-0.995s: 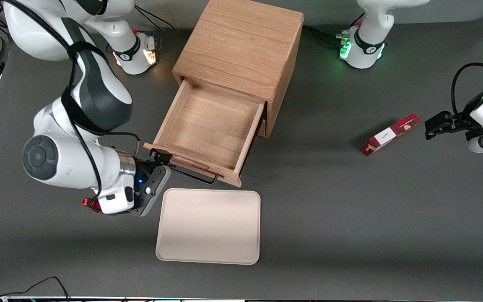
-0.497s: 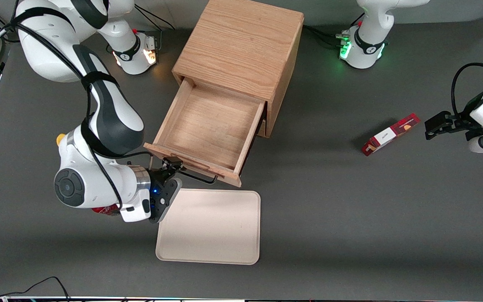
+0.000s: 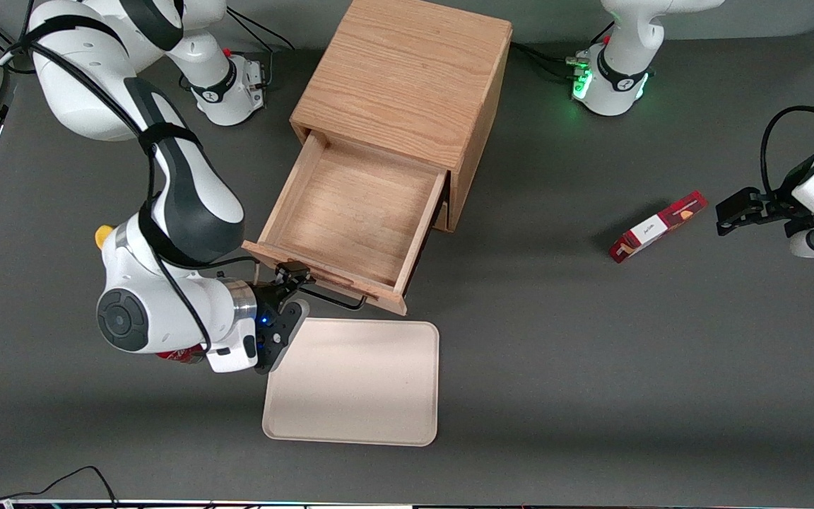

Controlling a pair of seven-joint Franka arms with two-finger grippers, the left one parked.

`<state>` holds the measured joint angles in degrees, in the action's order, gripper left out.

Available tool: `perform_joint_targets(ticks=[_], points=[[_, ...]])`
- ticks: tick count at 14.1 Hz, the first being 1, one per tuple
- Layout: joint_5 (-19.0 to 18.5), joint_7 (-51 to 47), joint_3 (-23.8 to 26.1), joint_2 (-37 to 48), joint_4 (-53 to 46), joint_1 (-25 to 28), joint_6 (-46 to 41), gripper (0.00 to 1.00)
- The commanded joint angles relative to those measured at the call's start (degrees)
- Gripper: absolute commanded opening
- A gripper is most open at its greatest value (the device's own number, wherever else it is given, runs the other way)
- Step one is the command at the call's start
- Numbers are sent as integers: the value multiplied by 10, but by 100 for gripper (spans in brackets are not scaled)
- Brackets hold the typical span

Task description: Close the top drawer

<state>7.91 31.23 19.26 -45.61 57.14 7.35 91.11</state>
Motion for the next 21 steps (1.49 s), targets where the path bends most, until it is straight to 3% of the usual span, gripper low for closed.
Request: perform_joint_targets(ticks=[1,6,8,21], points=[[3,-16,0,-8,-12,5,-7,100],[1,-20,-2,-11,-9,10,-5,100],[-25,-20,3,-10,-11,12,-5,100],[-35,-31,3,-7,-10,16,-10,100]])
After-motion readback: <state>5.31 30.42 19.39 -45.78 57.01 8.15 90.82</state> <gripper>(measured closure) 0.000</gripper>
